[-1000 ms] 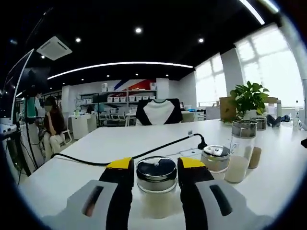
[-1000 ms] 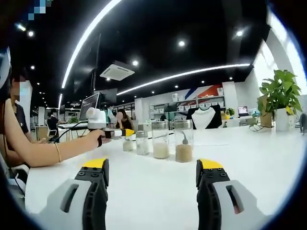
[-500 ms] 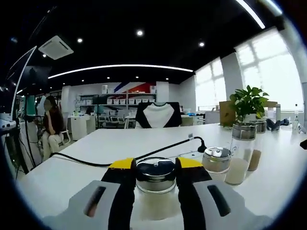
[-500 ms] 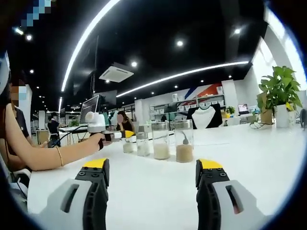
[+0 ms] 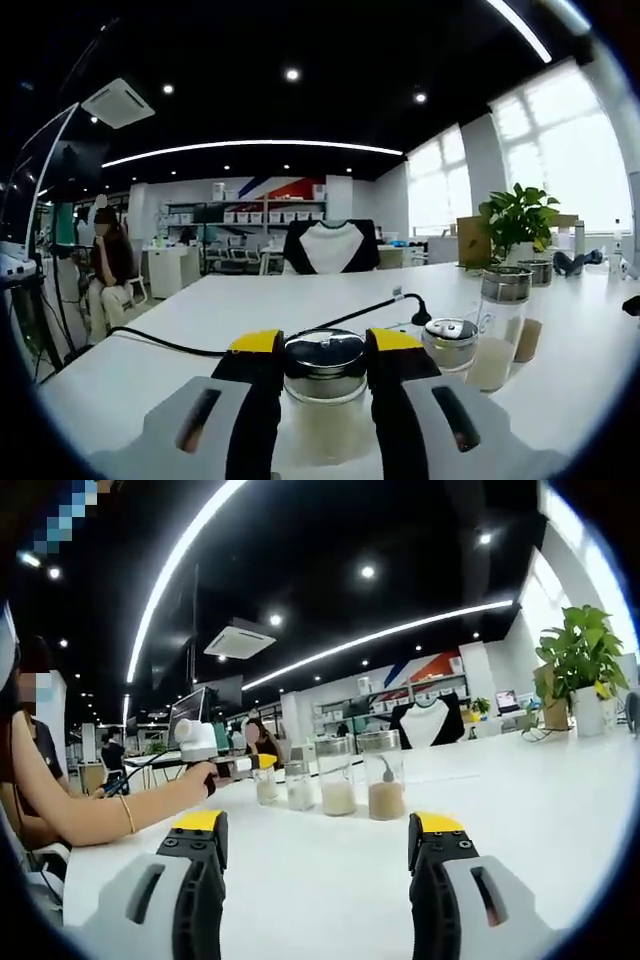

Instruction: Rotate the seasoning bottle until the label or dispensing opening points toward the visible target arrow and the bottle remains upright within the marked orientation range

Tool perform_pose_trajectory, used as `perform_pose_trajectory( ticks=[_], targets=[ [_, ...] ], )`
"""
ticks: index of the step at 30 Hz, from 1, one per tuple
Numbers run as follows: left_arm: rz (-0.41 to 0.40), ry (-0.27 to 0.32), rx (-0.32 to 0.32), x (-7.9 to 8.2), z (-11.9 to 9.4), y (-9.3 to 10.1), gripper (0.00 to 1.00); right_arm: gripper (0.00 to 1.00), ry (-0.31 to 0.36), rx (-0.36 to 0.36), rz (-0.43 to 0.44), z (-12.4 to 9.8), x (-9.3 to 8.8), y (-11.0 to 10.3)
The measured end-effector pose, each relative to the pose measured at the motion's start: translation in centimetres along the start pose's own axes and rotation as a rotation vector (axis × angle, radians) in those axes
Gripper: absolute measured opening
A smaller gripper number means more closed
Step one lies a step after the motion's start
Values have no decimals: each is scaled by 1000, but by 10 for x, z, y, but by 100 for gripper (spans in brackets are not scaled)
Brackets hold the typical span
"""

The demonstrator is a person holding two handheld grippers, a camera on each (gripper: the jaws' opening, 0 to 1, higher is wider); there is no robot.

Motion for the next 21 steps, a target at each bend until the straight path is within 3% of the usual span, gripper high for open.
perform_pose_trajectory(
  ticks=[11, 19, 21],
  targets=[
    [17, 18, -43, 16, -19, 8, 34, 75, -46, 12, -67, 3, -5, -5],
    [21, 18, -85, 26, -37, 15, 34, 78, -39, 32, -56, -2, 14, -9],
    [71, 28, -122, 29, -40, 20, 34, 78, -33, 36, -56, -5, 18, -10]
  ],
)
Point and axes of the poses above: the point that each gripper's makers call its tool centre point, and the gripper's own axes: z roughly forward along the fingers, y roughly to its right, x roughly out of its top, the point moved 2 cm from there along -z, roughly backward along the fingers, and after that the axes turned 12 degrees about z, right-handed, at the moved point
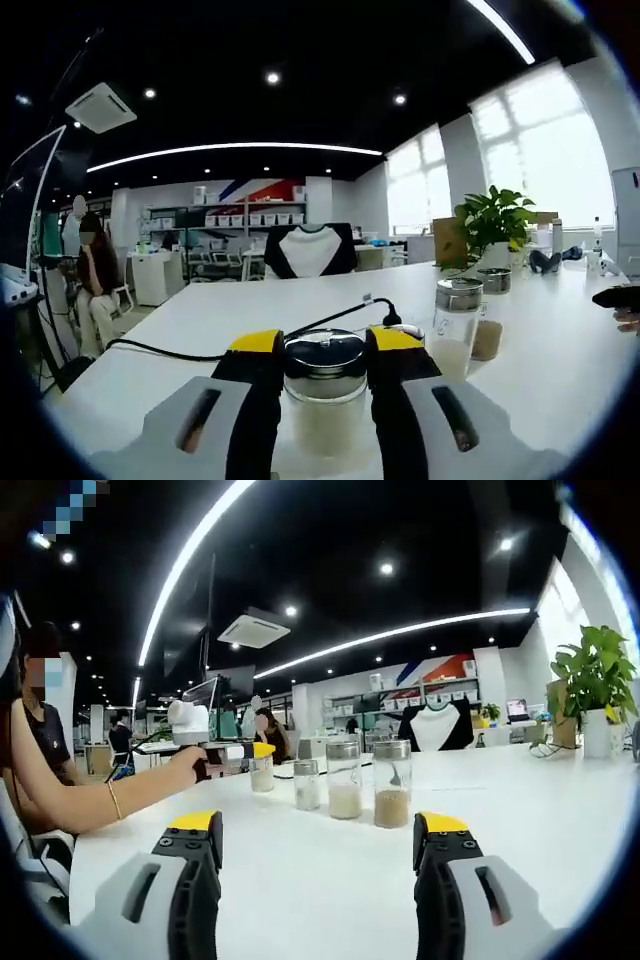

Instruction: Rotate the seasoning bottle until the label or dispensing opening points toward the visible target arrow and the bottle remains upright within the marked orientation range

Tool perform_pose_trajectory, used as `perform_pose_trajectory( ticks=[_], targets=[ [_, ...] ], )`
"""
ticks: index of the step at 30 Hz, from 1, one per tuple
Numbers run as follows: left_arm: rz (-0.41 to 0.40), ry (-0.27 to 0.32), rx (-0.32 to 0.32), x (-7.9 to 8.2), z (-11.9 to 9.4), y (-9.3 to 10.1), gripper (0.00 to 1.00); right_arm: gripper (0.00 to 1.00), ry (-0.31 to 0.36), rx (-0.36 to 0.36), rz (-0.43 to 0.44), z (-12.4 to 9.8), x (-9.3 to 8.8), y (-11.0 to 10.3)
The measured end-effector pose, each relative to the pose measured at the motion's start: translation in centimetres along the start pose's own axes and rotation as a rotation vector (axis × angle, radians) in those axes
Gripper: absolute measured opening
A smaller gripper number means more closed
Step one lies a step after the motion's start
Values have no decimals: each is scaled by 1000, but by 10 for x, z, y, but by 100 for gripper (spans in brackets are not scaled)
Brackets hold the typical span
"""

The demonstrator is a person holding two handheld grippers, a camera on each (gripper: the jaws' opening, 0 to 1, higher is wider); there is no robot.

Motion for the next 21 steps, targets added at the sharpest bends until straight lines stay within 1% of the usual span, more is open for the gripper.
perform_pose_trajectory(
  ticks=[2, 5, 7, 9, 11, 13, 15, 18, 21],
  targets=[
    [4, 0, -10, 2, -6, 5, 34, 77, 5, -3, -3, -3, 2, 0],
    [-15, 13, -45, 8, -16, 11, 34, 77, 12, -7, -10, -7, 5, 0],
    [-28, 28, -69, 15, -29, 19, 34, 77, 10, -5, -9, -9, 5, -1],
    [-28, 38, -92, 18, -33, 24, 34, 77, 10, 2, -8, -10, 5, -2],
    [-32, 48, -118, 25, -42, 34, 34, 77, 6, 9, -4, -11, 4, -4],
    [-41, 55, -145, 28, -46, 41, 34, 77, 2, 8, -9, -12, 3, -5],
    [-45, 49, -155, 29, -50, 47, 34, 77, -3, 11, -11, -13, 2, -6],
    [-15, 52, -173, 30, -58, 57, 34, 77, -5, 17, -13, -15, 1, -8],
    [-32, 70, -199, 33, -66, 67, 34, 77, -16, 23, -15, -16, -2, -10]
  ],
)
Point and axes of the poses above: the point that each gripper's makers call its tool centre point, and the gripper's own axes: z roughly forward along the fingers, y roughly to its right, x roughly out of its top, the point moved 2 cm from there along -z, roughly backward along the fingers, and after that the axes turned 12 degrees about z, right-handed, at the moved point
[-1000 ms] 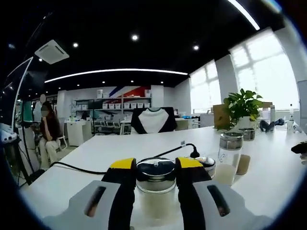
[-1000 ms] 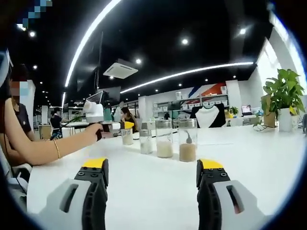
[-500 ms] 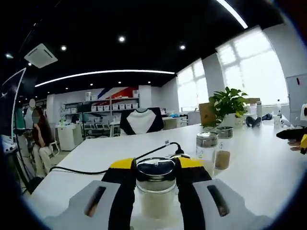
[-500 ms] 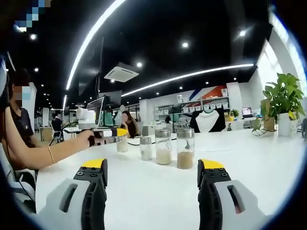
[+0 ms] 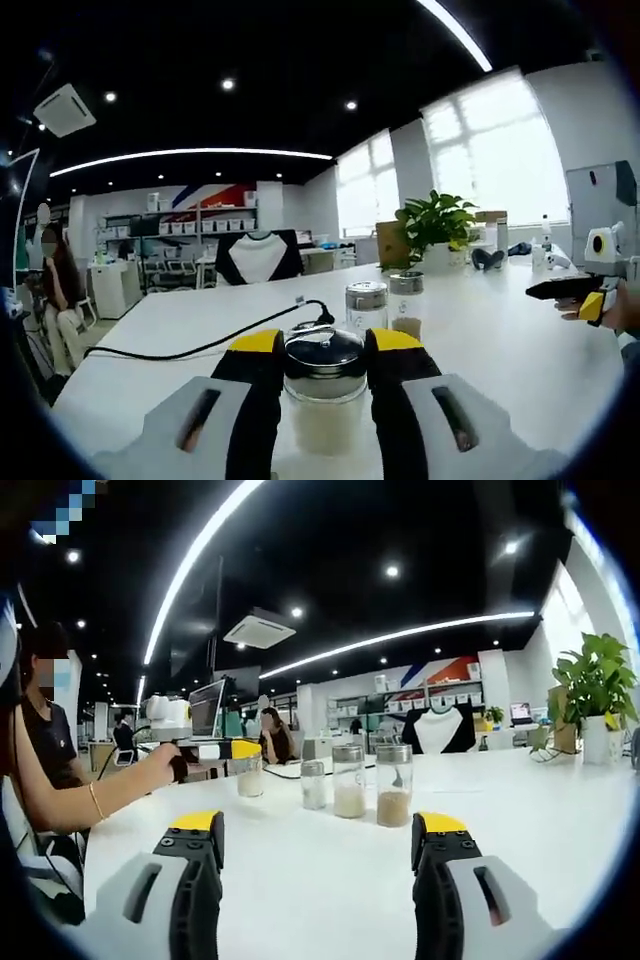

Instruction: Rotate the seasoning bottle until the label or dispensing opening points toward the visible target arrow and the bottle remains upright within the marked orientation range

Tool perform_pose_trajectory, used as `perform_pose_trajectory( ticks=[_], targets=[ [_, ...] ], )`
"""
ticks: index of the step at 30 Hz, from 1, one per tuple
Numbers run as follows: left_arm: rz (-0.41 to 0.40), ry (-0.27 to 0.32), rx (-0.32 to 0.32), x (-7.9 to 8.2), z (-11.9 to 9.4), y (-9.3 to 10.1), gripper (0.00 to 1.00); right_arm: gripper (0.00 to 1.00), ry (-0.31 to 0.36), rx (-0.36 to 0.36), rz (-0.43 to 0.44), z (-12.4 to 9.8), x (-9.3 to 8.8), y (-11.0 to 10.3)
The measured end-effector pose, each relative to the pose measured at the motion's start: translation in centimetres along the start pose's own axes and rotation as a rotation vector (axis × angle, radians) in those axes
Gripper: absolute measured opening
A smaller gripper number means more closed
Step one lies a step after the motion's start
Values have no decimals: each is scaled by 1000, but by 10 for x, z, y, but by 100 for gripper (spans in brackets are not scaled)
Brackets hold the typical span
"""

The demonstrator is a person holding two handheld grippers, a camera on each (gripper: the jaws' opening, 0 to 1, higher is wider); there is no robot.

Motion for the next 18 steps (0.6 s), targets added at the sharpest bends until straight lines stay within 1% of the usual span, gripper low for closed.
perform_pose_trajectory(
  ticks=[3, 5, 9, 10, 15, 17, 18],
  targets=[
    [-9, 14, 20, 3, -5, 6, 34, 77, -9, 8, -3, 0, -3, -3],
    [14, 39, 24, 6, -8, 11, 34, 77, -14, 13, -5, 1, -4, -6],
    [9, 37, -15, 7, -13, 24, 34, 77, -35, 33, -11, 1, -6, -12],
    [-1, 39, -23, 6, -14, 28, 34, 77, -30, 45, -2, 1, -4, -17],
    [18, 23, -58, 3, -16, 46, 34, 77, -13, 78, -16, 3, 5, -29],
    [-15, 36, -93, 5, -16, 54, 34, 77, -9, 88, -17, 4, 7, -32],
    [-29, 44, -100, 6, -16, 56, 34, 77, -9, 91, -18, 5, 7, -32]
  ],
)
Point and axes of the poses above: the point that each gripper's makers call its tool centre point, and the gripper's own axes: z roughly forward along the fingers, y roughly to its right, x roughly out of its top, the point moved 2 cm from there along -z, roughly backward along the fingers, and after that the axes turned 12 degrees about z, right-handed, at the moved point
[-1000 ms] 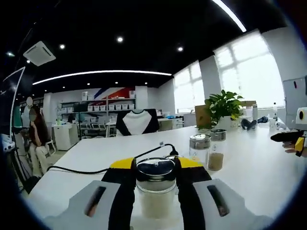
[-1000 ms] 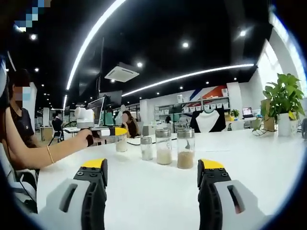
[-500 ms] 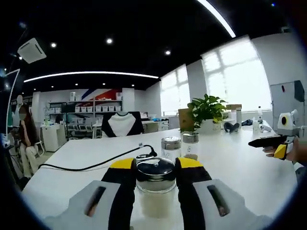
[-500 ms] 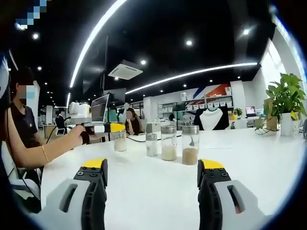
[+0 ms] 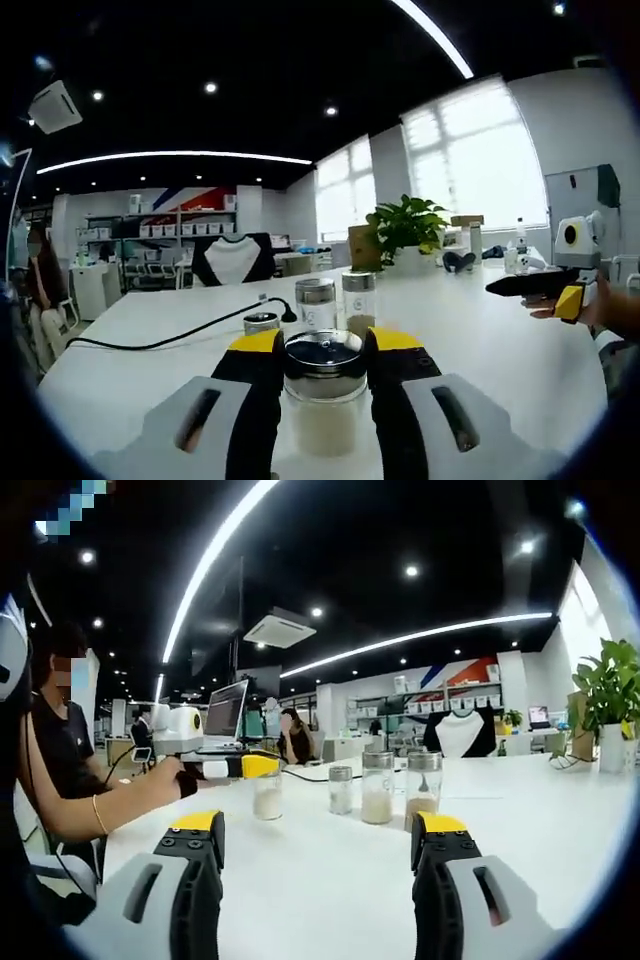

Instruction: Rotate the seasoning bottle until the label or dispensing opening points toward the visible target arrow and the bottle remains upright within the marked orientation range

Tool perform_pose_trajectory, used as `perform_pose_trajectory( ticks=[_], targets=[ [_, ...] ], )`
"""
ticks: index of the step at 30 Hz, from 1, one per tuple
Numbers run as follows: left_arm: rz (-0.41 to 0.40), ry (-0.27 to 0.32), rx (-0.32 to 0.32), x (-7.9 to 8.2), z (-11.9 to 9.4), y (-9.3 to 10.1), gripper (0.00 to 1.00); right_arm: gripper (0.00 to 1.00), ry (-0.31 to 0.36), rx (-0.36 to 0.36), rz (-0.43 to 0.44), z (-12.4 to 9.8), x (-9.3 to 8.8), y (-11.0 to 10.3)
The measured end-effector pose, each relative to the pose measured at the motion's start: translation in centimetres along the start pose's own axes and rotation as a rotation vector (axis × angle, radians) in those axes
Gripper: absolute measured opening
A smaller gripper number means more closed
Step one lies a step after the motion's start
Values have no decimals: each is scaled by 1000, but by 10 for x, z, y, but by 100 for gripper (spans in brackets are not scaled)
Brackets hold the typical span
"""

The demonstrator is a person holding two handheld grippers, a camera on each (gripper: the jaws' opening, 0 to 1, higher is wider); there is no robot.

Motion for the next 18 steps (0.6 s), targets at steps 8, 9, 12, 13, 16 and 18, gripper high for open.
perform_pose_trajectory(
  ticks=[8, 9, 12, 13, 16, 18],
  targets=[
    [23, 0, -8, 2, 3, 12, 34, 76, -16, 12, -7, 1, -3, -4],
    [23, 1, -10, 2, 3, 8, 34, 76, -20, 13, -7, 1, -4, -4],
    [9, 12, -39, 4, 3, 12, 34, 76, -26, 17, -7, 2, -5, -1],
    [7, 17, -49, 5, 4, 14, 34, 76, -32, 23, -6, 2, -6, -2],
    [23, -12, -117, 5, 5, 27, 34, 75, -37, 35, -6, 3, -7, -3],
    [21, 1, -154, 6, 5, 34, 34, 75, -42, 43, -12, 4, -7, -3]
  ],
)
Point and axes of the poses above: the point that each gripper's makers call its tool centre point, and the gripper's own axes: z roughly forward along the fingers, y roughly to its right, x roughly out of its top, the point moved 2 cm from there along -z, roughly backward along the fingers, and after that the axes turned 12 degrees about z, right-handed, at the moved point
